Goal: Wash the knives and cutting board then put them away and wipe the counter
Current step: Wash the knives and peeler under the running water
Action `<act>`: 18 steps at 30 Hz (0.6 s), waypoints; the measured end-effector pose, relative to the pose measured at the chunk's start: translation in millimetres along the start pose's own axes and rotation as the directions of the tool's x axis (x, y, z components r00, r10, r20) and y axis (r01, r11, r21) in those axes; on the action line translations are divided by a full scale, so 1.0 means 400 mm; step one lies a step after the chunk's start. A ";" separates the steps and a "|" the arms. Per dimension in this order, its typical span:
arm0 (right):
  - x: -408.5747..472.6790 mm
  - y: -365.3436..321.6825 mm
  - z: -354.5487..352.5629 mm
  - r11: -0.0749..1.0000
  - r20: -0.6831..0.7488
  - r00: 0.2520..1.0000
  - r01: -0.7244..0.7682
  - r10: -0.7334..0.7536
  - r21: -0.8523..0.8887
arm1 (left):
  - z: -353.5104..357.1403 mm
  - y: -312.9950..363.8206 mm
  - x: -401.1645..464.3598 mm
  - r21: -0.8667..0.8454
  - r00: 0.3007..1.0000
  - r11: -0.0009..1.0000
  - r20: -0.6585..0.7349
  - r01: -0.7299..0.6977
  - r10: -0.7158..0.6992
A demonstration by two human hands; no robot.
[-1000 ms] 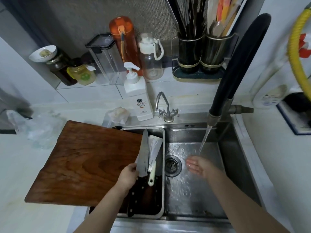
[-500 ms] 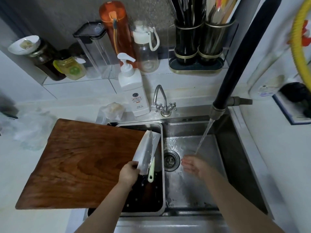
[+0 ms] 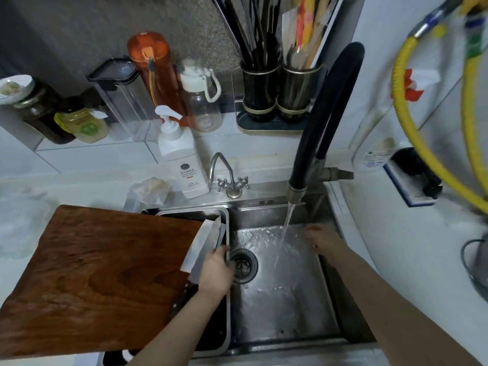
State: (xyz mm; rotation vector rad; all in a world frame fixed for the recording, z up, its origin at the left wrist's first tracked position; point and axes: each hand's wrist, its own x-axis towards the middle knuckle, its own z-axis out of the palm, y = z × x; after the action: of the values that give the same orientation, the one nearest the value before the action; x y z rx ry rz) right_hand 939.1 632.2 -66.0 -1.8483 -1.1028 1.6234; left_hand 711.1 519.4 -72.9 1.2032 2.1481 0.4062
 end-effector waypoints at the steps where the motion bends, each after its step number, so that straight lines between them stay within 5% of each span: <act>1: 0.003 -0.014 -0.024 0.999 -0.020 1.000 0.023 -0.024 -0.025 | 0.009 0.027 -0.003 -0.037 0.999 0.999 0.021 -0.024 0.024; 8: 0.045 -0.135 -0.160 0.967 -0.274 0.932 0.253 -0.236 0.027 | 0.080 0.137 -0.018 -0.122 0.995 0.990 0.055 -0.077 0.085; 12: 0.087 -0.175 -0.187 0.946 -0.210 0.922 0.312 -0.324 -0.089 | 0.094 0.147 -0.027 -0.087 0.993 0.993 0.081 -0.083 0.090; 18: 0.085 -0.168 -0.204 0.967 -0.174 0.952 0.256 -0.252 0.000 | 0.089 0.139 -0.033 -0.050 0.993 0.996 0.099 -0.067 0.072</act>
State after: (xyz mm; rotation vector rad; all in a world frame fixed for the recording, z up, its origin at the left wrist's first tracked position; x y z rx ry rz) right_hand 999.0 712.6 -17.9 -1.7150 -1.1844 1.3005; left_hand 775.9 536.5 -64.6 1.2485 2.0051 0.4150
